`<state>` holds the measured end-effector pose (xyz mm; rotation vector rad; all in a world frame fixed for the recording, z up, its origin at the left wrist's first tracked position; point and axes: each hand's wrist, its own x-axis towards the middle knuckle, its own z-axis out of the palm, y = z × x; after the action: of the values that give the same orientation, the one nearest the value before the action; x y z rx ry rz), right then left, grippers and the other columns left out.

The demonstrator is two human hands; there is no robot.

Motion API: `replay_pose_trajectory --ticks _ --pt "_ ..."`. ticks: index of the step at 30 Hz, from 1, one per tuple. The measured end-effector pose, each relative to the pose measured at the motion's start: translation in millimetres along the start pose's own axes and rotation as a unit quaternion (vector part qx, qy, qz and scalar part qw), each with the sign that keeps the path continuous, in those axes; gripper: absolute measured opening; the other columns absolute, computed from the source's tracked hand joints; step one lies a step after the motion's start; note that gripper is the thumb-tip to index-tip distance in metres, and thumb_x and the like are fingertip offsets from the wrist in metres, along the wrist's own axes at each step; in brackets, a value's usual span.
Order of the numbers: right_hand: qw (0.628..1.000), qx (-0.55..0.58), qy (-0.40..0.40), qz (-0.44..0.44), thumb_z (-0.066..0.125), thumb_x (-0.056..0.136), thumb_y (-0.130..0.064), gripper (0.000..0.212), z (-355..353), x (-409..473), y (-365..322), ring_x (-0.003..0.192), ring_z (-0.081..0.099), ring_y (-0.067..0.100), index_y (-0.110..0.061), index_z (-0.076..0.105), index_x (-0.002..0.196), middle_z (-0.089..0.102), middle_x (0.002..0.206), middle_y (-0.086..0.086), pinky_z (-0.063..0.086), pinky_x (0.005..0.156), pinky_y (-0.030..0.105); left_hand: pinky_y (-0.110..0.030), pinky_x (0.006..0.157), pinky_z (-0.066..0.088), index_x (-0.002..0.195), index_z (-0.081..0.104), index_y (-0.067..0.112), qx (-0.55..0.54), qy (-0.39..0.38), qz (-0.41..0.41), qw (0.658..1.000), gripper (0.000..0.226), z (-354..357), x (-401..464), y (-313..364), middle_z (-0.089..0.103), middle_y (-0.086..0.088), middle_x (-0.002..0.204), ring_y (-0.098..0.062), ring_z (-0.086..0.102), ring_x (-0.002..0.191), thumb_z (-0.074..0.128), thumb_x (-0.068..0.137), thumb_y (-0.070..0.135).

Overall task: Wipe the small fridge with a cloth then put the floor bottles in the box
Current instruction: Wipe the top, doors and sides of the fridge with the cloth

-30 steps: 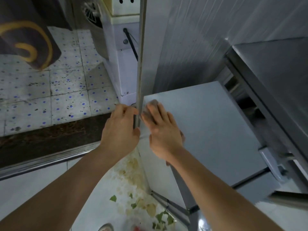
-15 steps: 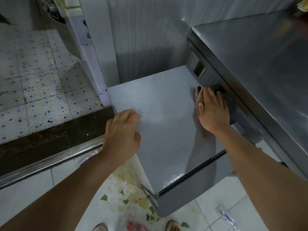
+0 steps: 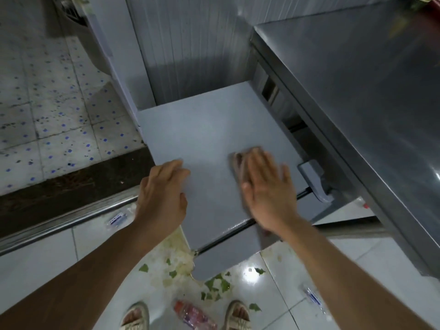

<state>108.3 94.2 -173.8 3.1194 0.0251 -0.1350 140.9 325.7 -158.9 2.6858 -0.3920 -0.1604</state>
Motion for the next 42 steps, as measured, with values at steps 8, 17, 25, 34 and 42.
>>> replay_pose_trajectory --ticks 8,17,25,34,42 --pt "0.997 0.035 0.028 0.055 0.010 0.097 -0.040 0.064 3 14 27 0.147 0.007 0.029 -0.007 0.009 0.151 0.010 0.159 0.016 0.006 0.119 0.046 -0.041 0.106 0.027 0.130 0.053 0.015 -0.016 0.028 -0.042 0.999 0.052 8 -34 15 0.042 -0.002 0.144 -0.025 0.035 0.132 0.063 0.079 0.007" --pt "0.991 0.037 0.017 -0.126 0.015 0.100 -0.038 0.055 3 -2 34 0.147 0.006 0.024 -0.016 0.011 0.151 0.009 0.159 0.008 0.008 0.118 0.046 -0.035 0.110 0.031 0.131 0.051 0.011 -0.098 0.057 -0.091 0.989 0.053 22 -72 33 0.040 0.001 0.145 -0.018 0.037 0.134 0.065 0.081 0.005" --pt "0.993 0.059 0.014 -0.102 0.010 0.097 -0.035 0.061 1 11 -34 0.147 -0.008 0.025 -0.010 -0.001 0.151 -0.004 0.160 0.010 -0.002 0.116 0.038 -0.029 0.108 0.031 0.139 0.040 0.017 -0.116 0.083 -0.149 0.978 0.063 21 -81 36 0.039 0.001 0.146 -0.018 0.037 0.134 0.064 0.082 0.008" --pt "0.972 0.077 -0.039 -0.217 0.039 0.095 -0.031 0.064 -8 72 -143 0.147 -0.010 0.025 -0.027 0.010 0.152 -0.003 0.161 0.001 0.006 0.118 0.046 -0.036 0.100 0.039 0.134 0.041 0.018 -0.100 0.104 -0.183 0.972 0.059 5 -123 10 0.045 -0.001 0.139 -0.022 0.045 0.125 0.061 0.081 0.006" --pt "0.974 0.085 -0.019 -0.210 0.045 0.092 -0.024 0.062 1 -56 -120 0.147 -0.012 0.021 -0.030 0.023 0.150 -0.001 0.161 -0.003 0.002 0.117 0.043 -0.029 0.106 0.032 0.139 0.035 0.017 -0.109 0.090 -0.148 0.979 0.065 5 -150 14 0.040 0.000 0.144 -0.019 0.037 0.132 0.060 0.081 0.002"
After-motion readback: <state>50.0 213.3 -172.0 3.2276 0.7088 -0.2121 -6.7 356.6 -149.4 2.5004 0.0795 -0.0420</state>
